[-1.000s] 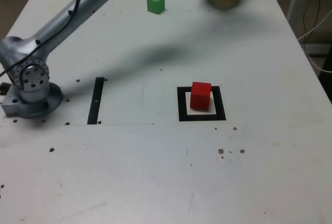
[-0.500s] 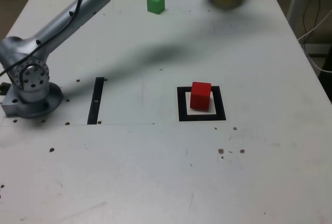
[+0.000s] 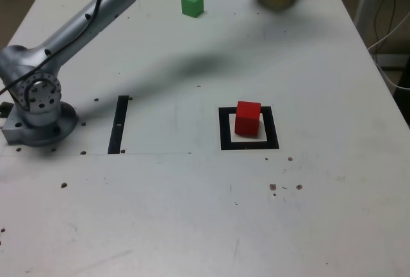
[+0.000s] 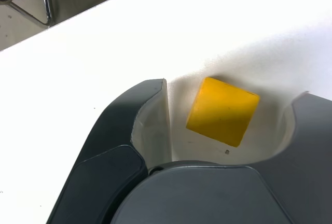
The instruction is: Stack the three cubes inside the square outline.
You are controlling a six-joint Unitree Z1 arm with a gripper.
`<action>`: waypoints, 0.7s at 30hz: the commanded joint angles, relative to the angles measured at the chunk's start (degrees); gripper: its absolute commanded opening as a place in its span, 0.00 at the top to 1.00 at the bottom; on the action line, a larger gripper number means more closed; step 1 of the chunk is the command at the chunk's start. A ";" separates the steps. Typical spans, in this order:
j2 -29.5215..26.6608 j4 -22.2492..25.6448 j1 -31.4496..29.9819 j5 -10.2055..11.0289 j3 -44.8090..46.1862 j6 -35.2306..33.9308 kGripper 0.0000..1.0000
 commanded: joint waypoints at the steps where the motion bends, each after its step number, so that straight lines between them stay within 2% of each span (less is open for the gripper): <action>1: 0.31 -0.35 -0.01 -0.31 -3.32 0.43 0.42; 8: 0.31 -0.83 -0.02 -1.95 -3.42 2.44 0.56; 21: 0.21 -1.18 0.09 -4.20 -3.02 5.78 0.64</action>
